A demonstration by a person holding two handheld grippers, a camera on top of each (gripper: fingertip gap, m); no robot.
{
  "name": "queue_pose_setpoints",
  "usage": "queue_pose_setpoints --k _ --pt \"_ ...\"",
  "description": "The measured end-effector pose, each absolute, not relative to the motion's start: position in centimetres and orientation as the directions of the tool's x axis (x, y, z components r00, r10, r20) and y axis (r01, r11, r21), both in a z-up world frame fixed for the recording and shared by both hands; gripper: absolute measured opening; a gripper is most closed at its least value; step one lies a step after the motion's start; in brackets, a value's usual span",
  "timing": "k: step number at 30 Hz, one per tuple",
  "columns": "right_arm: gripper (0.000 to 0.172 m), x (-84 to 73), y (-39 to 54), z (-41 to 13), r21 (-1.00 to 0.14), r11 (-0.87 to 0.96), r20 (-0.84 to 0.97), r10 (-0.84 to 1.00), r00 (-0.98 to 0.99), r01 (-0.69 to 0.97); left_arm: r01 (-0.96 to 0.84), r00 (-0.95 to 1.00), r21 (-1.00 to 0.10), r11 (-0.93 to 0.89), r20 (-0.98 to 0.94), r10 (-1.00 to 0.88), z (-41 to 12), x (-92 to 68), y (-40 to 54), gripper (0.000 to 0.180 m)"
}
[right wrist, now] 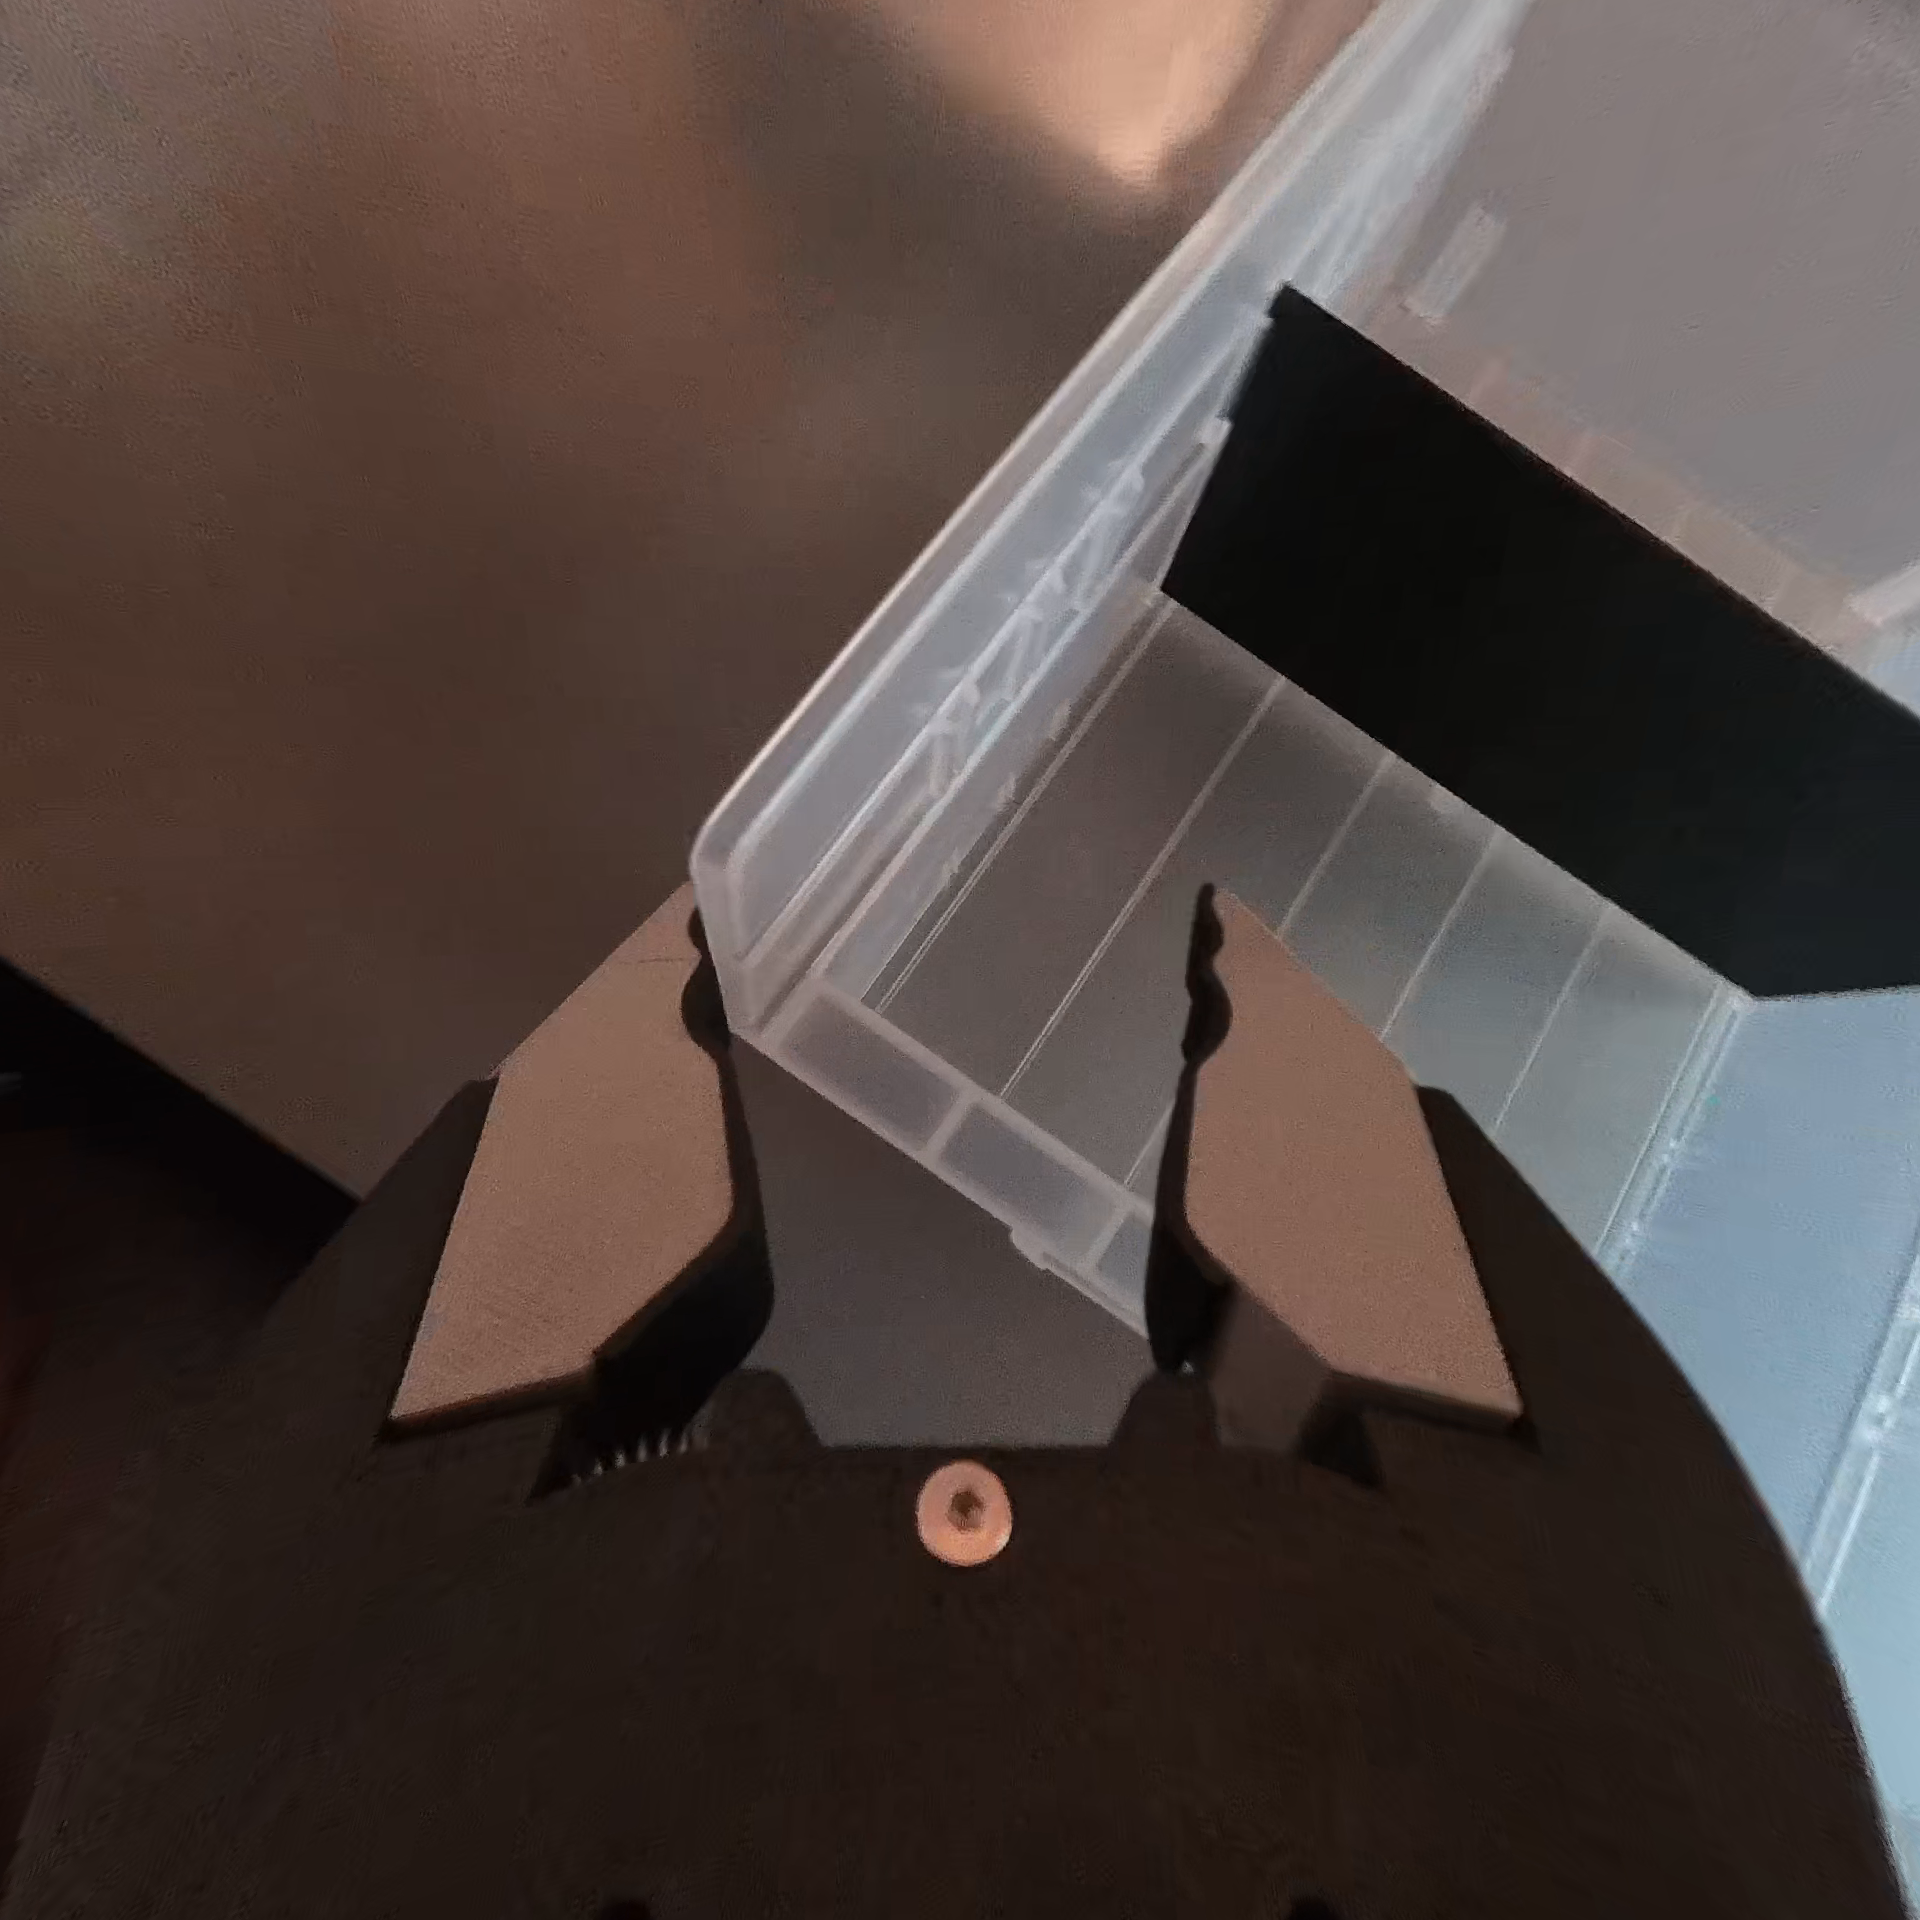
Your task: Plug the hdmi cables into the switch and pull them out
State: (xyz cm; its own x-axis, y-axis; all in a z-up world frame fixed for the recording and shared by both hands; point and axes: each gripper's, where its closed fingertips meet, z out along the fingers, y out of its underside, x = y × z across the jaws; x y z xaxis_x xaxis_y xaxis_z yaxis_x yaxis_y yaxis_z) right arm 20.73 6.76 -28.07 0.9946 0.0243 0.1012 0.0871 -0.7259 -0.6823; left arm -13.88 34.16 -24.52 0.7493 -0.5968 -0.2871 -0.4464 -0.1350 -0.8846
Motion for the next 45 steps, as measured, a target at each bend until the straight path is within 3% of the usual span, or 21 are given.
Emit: queue_pose_setpoints --k 15,19,24,31,36,40,42,45 --pt "0.077 22.9 3.8 -24.9 -0.758 -0.651 0.112 -0.063 0.992 0.044 -0.473 0.739 -0.871 -0.134 -0.309 -0.599 -24.4 -14.6 33.4 0.046" --pt "0.073 21.1 2.8 -21.8 -0.819 -0.567 0.123 -0.026 0.992 0.087 -0.488 0.74 -0.872 -0.035 -0.392 -0.547 -20.9 -16.2 32.5 0.05" --pt "0.071 16.5 3.7 -19.5 -0.85 -0.496 0.142 0.109 0.984 0.178 -0.376 0.733 -0.919 0.118 -0.373 -0.569 -14.4 -14.5 28.9 0.04" --pt "0.073 6.2 12.8 -17.0 -0.895 -0.365 0.111 0.373 0.921 0.256 -0.378 0.594 -0.922 0.08 -0.308 -0.743 -17.3 -2.2 29.4 0.039" --pt "0.072 6.2 23.4 -17.1 -0.927 -0.304 0.116 0.323 0.939 0.219 -0.374 0.635 -0.927 0.021 -0.272 -0.723 -21.2 4.4 35.8 0.039" --pt "0.069 9.0 29.5 -20.4 -0.945 -0.284 0.089 0.25 0.964 0.161 -0.379 0.662 -0.925 -0.014 -0.261 -0.703 -24.6 6.2 39.1 0.034" --pt "0.058 10.2 31.0 -23.2 -0.941 -0.284 0.119 0.231 0.966 0.184 -0.337 0.663 -0.941 0.006 -0.242 -0.709 -23.1 6.3 38.9 0.031" --pt "0.058 11.4 31.6 -23.6 -0.927 -0.34 0.084 0.217 0.972 0.156 -0.246 0.686 -0.962 0.122 -0.262 -0.679 -19.8 4.8 38.3 0.027"
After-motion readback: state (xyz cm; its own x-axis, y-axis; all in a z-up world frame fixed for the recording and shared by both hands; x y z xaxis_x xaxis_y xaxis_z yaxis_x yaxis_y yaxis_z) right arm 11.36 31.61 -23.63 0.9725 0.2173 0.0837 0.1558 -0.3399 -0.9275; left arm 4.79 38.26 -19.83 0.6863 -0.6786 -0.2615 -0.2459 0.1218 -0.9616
